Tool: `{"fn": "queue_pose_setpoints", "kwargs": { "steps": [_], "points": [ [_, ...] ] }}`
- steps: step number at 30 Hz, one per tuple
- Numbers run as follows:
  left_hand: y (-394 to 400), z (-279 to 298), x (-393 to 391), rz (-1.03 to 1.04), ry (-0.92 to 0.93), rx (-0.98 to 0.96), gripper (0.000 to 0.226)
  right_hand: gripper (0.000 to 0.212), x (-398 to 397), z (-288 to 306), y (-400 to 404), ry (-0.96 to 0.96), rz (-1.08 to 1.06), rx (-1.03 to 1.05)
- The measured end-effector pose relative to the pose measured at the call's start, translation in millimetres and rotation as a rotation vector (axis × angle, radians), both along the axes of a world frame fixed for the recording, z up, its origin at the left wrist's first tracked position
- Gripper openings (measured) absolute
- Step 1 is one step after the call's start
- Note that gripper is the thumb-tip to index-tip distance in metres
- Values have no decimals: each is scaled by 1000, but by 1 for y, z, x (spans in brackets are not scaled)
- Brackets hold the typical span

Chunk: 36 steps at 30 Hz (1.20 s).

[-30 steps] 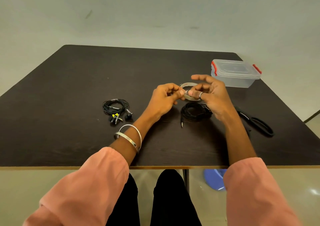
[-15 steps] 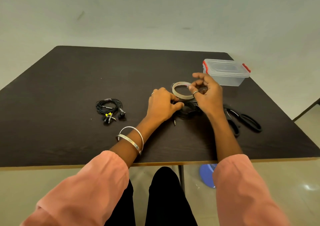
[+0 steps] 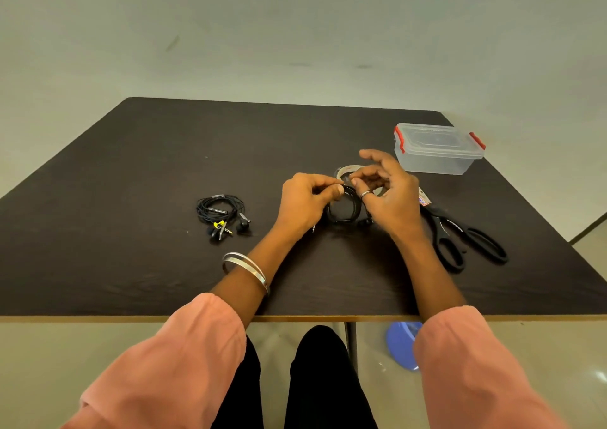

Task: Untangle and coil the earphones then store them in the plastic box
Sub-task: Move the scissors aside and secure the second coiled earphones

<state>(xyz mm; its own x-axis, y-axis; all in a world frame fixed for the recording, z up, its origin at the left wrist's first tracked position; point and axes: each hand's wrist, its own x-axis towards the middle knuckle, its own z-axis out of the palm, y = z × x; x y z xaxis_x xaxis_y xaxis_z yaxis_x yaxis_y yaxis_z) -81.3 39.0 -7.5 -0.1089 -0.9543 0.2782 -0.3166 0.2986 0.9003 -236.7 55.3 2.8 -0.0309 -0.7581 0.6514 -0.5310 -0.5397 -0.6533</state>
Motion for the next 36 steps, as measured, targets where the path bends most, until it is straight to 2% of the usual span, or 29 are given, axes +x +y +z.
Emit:
{"fn": "queue_pose_setpoints", "kwargs": {
  "steps": [5, 13, 20, 27, 36],
  "points": [
    [-2, 2, 9, -89, 235, 120, 21, 45, 11, -2, 0, 107, -28, -129],
    [0, 1, 8, -133, 170, 106, 25, 49, 21, -7, -2, 278, -43, -151],
    [0, 4, 12, -172, 289, 183, 29, 50, 20, -8, -2, 428, -40, -181],
    [-5, 0, 13, -114, 375, 221, 37, 65, 19, -8, -2, 617, -44, -213],
    [-9, -1, 13, -56, 526, 235, 22, 77, 20, -9, 0, 637, 28, -205]
  ]
}}
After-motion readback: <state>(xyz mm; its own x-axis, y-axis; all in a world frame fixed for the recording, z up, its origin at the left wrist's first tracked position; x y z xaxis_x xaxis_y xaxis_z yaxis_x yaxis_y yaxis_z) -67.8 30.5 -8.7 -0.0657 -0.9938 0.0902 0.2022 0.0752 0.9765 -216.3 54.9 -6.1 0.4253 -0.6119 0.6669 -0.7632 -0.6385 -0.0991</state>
